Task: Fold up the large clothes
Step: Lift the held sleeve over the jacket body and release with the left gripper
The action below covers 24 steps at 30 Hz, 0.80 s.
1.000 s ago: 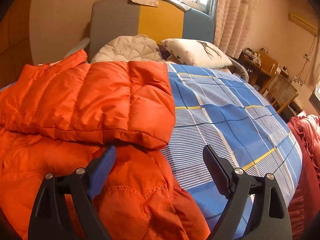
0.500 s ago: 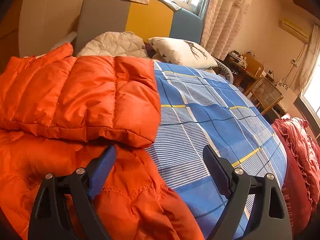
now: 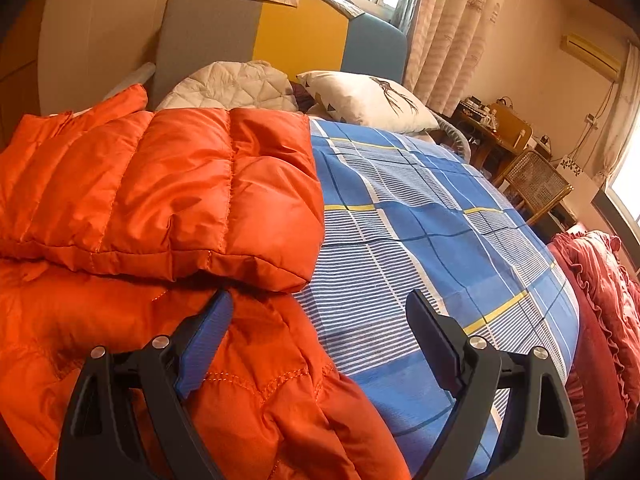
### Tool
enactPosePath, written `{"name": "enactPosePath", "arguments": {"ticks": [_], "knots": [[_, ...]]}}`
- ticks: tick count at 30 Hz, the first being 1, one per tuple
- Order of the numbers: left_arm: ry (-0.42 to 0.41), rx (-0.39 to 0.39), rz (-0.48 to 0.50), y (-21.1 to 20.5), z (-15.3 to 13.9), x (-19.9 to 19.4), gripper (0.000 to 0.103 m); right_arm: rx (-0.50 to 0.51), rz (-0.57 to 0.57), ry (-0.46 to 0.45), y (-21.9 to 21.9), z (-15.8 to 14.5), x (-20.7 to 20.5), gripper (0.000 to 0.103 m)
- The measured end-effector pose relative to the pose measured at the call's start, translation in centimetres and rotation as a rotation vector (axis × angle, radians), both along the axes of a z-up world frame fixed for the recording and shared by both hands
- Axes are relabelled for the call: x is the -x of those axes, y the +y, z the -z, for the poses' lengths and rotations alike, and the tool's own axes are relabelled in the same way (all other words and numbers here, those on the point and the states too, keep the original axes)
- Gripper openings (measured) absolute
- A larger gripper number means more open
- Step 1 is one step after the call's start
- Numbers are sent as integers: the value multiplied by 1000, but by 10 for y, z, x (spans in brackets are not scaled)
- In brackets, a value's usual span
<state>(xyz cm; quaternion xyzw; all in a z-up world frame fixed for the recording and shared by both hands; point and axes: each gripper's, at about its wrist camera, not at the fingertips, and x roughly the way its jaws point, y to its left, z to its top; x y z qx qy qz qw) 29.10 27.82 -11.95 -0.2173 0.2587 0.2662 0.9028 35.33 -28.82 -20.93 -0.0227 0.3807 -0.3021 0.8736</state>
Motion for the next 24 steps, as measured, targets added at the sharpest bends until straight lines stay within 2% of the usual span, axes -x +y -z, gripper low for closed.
{"name": "enactPosePath", "arguments": {"ticks": [4,11,17,24], "knots": [[-18,-70,121,-47,-17,-8,9,-1,0,0,0,0,0,87],[10,-156,303,-132,-29,-28,10,-16,-2,-4,-3,1,1,88],[42,-194,441,-198,-26,-43,10,-43,-2,-11,-8,2,2,89],[117,-247,613,-289,-3,-60,10,-67,-4,-20,-10,3,3,89]]}}
